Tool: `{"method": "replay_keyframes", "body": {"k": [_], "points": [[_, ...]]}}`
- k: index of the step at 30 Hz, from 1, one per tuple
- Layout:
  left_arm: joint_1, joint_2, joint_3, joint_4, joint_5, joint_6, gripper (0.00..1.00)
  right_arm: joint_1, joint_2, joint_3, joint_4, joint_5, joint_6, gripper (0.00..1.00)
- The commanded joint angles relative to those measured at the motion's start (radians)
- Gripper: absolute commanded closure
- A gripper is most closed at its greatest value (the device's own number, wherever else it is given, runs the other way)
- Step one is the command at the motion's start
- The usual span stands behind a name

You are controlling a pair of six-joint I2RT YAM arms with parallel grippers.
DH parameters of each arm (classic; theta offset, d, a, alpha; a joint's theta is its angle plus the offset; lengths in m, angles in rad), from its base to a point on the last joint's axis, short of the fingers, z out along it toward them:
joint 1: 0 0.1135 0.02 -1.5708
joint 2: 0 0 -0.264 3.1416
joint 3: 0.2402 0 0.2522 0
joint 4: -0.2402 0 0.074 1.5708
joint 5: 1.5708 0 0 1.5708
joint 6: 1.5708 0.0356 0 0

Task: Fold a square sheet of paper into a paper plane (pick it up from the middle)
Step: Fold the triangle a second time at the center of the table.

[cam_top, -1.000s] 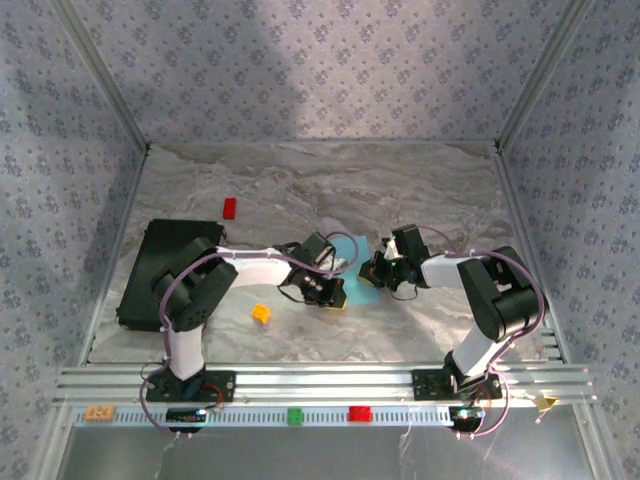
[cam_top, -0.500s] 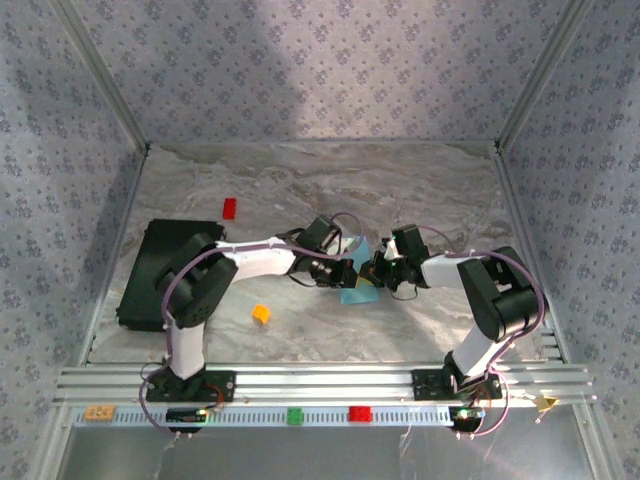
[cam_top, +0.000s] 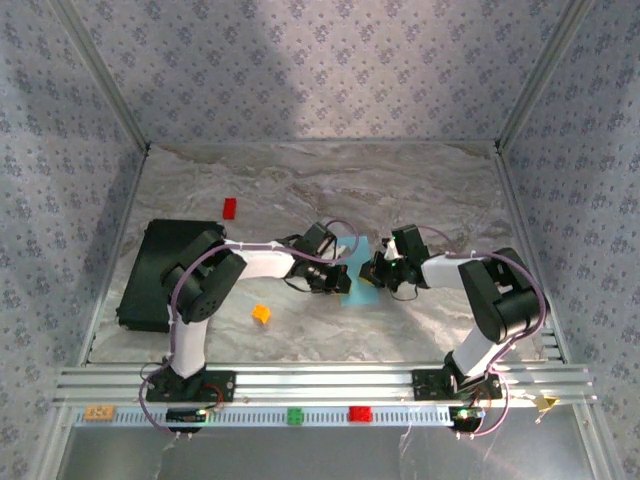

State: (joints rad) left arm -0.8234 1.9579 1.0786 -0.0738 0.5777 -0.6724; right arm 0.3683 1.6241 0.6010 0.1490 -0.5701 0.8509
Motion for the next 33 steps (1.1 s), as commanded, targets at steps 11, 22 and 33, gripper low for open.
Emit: {"method": "replay_keyframes", "body": {"k": [11,22,33], "points": [[-0.004,0.007,-0.037,-0.087,-0.035,-0.004,1.0,0.103,0.001,-0.023,-0.039,0.046,-0.007,0.98],[-0.005,0.009,-0.037,-0.096,-0.042,-0.002,1.0,-0.012,0.052,-0.05,0.029,0.03,0.001,0.98],[-0.005,0.01,-0.037,-0.111,-0.053,0.008,1.0,-0.095,0.047,-0.012,-0.01,0.06,-0.012,0.98]]}}
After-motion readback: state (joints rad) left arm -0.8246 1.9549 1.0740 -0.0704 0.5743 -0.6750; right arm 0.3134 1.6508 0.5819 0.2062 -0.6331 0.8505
